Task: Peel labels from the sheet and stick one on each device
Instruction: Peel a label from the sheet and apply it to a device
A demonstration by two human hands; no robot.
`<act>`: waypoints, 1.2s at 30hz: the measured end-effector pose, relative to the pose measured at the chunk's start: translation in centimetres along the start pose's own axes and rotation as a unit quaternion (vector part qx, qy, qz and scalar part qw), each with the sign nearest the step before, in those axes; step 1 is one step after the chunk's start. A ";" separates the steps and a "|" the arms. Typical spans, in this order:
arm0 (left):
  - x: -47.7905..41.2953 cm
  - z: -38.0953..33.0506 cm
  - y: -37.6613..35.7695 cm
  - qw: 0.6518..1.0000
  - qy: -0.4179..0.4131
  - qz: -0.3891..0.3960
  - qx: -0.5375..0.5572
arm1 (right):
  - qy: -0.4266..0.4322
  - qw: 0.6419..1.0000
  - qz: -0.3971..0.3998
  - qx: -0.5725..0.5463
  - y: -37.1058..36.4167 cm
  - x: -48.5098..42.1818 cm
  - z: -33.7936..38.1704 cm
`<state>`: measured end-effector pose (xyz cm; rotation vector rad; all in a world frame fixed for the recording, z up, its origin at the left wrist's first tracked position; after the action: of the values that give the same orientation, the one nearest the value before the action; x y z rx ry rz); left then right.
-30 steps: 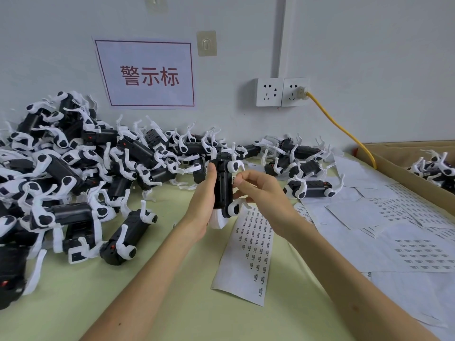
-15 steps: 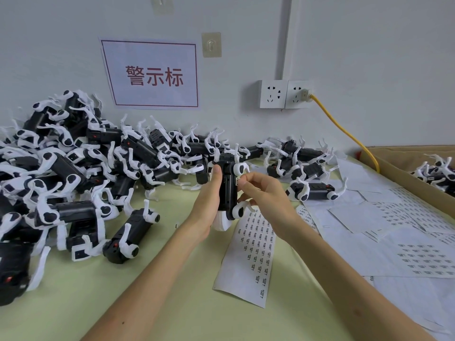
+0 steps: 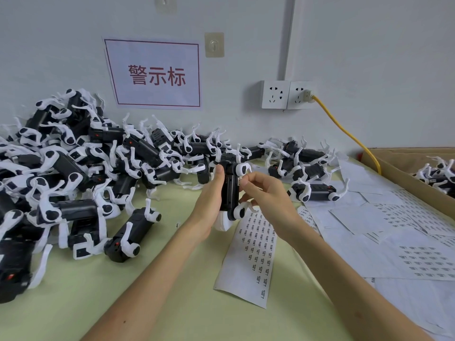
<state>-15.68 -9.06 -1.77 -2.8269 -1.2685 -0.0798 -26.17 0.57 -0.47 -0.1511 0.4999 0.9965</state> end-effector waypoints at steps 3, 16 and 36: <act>0.1 -0.1 -0.1 1.000 -0.011 0.015 0.005 | 0.000 1.000 0.005 -0.003 0.0 0.0 0.0; -0.1 0.2 -0.2 1.000 -0.020 -0.005 -0.007 | -0.003 1.000 -0.005 0.013 0.0 0.0 -0.6; -0.1 0.2 -0.1 0.998 -0.063 -0.012 -0.018 | -0.008 1.000 -0.012 0.008 0.0 0.0 -0.8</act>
<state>-15.86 -9.04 -2.01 -2.8887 -1.3371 0.0769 -26.41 0.29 -1.17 -0.1351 0.4906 0.9699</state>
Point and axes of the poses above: each hand's wrist, its own x-axis away from the middle knuckle, its own y-axis out of the back of the hand, z = x × y, the point moved 2 cm from there along -x, towards the middle knuckle, and after that the axes turned 11 degrees about y, right-handed, at the moved point
